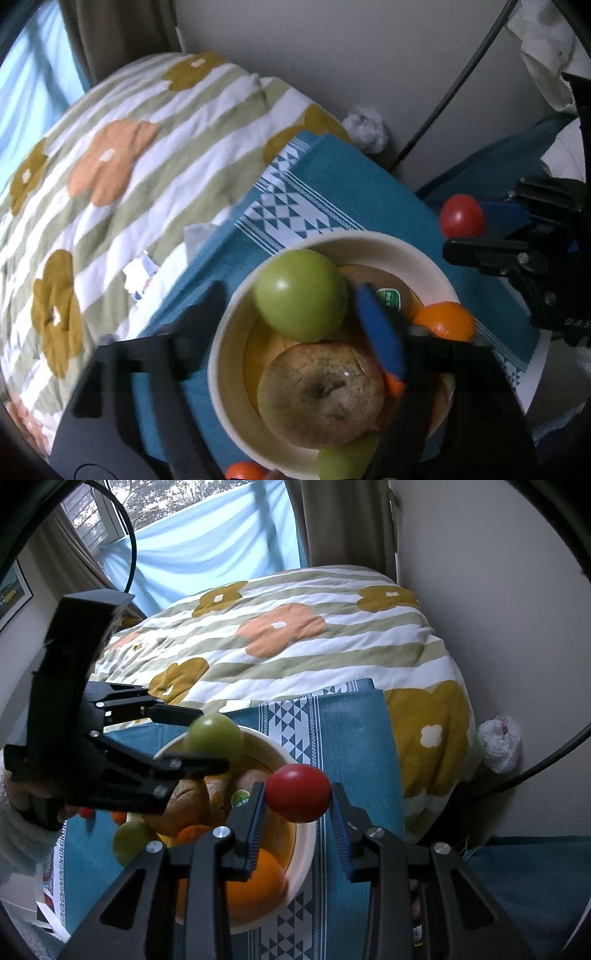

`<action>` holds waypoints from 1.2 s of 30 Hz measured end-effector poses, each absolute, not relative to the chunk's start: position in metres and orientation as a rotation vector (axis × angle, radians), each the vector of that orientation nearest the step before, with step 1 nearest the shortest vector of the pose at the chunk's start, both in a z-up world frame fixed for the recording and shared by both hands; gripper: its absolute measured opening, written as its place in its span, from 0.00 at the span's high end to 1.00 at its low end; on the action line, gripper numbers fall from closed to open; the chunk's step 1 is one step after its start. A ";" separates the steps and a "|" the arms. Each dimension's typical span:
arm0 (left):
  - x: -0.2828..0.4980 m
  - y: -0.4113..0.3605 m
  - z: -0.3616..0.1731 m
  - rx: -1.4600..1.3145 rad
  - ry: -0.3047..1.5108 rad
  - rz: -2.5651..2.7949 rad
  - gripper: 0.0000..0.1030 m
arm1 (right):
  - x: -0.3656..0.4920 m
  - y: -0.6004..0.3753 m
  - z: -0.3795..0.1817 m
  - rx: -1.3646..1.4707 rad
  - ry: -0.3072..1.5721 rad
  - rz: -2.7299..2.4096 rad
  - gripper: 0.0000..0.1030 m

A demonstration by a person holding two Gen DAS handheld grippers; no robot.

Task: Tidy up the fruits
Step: 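Carry the green apple and red tomato into the white bowl and open both grippers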

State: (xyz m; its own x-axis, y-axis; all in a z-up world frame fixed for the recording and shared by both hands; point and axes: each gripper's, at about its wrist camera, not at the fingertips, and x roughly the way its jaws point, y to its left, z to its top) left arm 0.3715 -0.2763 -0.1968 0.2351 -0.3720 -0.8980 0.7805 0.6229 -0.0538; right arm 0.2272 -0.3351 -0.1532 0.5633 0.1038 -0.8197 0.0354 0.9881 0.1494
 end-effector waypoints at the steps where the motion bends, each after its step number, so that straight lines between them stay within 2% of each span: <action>1: 0.371 -0.274 -0.192 0.448 1.051 -0.826 0.09 | 0.228 -0.335 -0.153 0.155 0.971 0.041 0.70; 21: 0.350 -0.197 -0.151 0.351 1.004 -0.644 0.09 | 0.237 -0.295 -0.148 0.068 1.010 0.187 0.70; 34: 0.319 -0.149 -0.157 0.323 1.011 -0.523 0.09 | 0.237 -0.280 -0.167 0.079 1.050 0.266 0.69; 35: 0.317 -0.146 -0.158 0.313 1.013 -0.515 0.09 | 0.237 -0.281 -0.167 0.080 1.052 0.265 0.69; 36: 0.315 -0.144 -0.159 0.305 1.015 -0.506 0.09 | 0.236 -0.281 -0.168 0.081 1.051 0.266 0.60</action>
